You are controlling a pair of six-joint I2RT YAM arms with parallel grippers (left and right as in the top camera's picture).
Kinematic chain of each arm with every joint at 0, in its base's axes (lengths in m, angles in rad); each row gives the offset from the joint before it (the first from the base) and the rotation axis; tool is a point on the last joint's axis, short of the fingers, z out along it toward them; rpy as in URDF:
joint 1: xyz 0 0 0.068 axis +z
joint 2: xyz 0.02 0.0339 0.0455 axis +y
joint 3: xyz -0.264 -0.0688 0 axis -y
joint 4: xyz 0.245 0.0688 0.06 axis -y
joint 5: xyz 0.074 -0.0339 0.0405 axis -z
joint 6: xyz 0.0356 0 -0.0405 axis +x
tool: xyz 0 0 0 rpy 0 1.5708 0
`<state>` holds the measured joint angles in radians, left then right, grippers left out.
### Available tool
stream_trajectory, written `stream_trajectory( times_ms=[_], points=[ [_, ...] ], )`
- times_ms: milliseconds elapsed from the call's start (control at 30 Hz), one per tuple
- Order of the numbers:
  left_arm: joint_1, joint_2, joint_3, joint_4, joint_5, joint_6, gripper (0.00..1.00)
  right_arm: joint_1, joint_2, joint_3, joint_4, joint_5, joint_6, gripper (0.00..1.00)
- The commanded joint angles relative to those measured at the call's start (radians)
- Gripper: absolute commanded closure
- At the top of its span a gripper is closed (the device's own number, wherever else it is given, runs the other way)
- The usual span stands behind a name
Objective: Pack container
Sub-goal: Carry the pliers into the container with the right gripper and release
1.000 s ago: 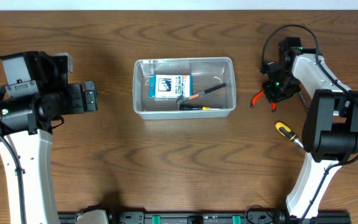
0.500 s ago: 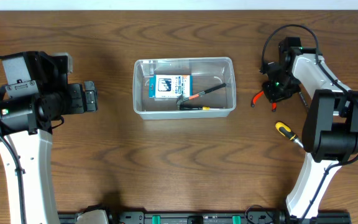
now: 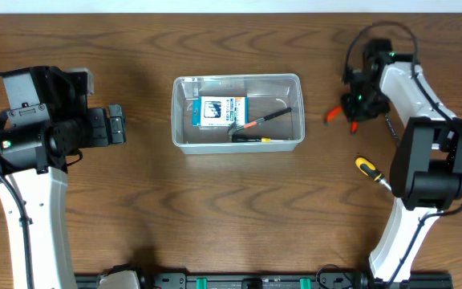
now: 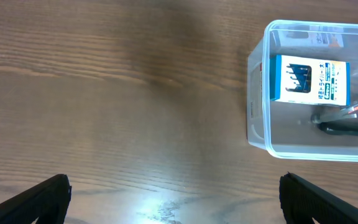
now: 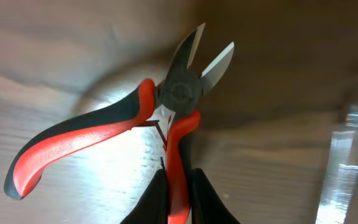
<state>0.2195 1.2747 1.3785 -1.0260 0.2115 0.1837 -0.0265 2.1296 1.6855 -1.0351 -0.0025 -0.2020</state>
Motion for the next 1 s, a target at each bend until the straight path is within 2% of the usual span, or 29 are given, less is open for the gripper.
stream_trajectory(
  times_ms=[0,167,400,467,967],
  points=[
    [-0.002,0.007,0.000,-0.004,0.013,-0.002,0.02,0.058,-0.151,0.141,-0.010,0.005,0.005,0.99],
    [-0.002,0.007,0.000,-0.005,0.013,-0.002,0.02,0.198,-0.219,0.250,-0.049,0.004,-0.227,0.99],
    [-0.002,0.007,0.000,-0.005,0.013,-0.002,0.02,0.424,-0.200,0.256,-0.107,-0.066,-0.757,0.99],
    [-0.002,0.007,0.000,-0.005,0.013,-0.002,0.02,0.456,-0.174,0.256,-0.105,-0.066,-0.861,0.99],
    [-0.002,0.007,0.000,-0.005,0.013,-0.002,0.02,0.460,0.082,0.256,-0.116,-0.077,-0.869,0.99]
  ],
)
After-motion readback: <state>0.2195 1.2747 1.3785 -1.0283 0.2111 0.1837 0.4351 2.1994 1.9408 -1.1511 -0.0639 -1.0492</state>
